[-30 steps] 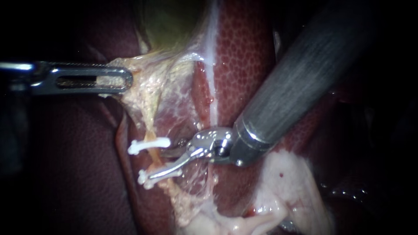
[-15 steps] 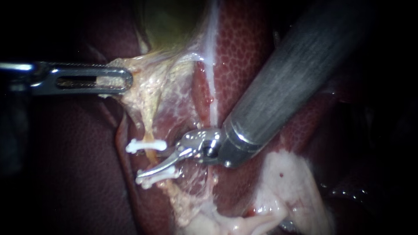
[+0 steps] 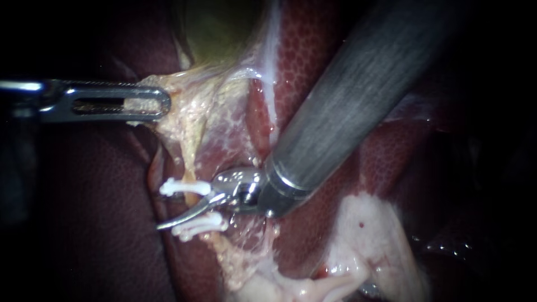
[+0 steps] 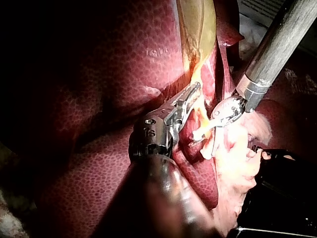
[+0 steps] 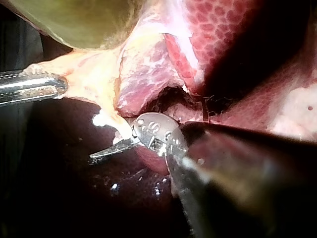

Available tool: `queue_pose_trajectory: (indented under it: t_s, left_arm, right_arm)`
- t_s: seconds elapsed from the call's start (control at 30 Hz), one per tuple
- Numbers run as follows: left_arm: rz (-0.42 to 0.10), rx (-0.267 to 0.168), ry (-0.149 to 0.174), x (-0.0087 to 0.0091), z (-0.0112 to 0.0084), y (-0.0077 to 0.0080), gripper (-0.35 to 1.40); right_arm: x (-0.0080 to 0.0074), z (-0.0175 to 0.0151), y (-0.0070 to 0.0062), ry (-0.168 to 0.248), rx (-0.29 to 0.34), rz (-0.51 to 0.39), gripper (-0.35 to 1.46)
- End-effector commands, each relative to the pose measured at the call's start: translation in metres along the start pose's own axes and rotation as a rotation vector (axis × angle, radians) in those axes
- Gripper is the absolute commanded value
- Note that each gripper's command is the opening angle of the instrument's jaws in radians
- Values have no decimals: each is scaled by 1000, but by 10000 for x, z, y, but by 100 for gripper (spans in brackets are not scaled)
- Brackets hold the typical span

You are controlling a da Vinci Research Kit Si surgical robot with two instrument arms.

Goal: Go to the cutting position left tube

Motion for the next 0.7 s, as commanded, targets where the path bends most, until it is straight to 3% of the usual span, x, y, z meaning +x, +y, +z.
queue_pose_trajectory:
  t_s: [0.03, 0.7]
  left_arm:
    - [0, -1, 0, 1, 0, 0, -35]
    - [0, -1, 0, 1, 0, 0, -35]
  right_arm:
    - [0, 0, 0, 0, 0, -1, 135]
    - [-2, -1, 2, 0, 0, -1, 136]
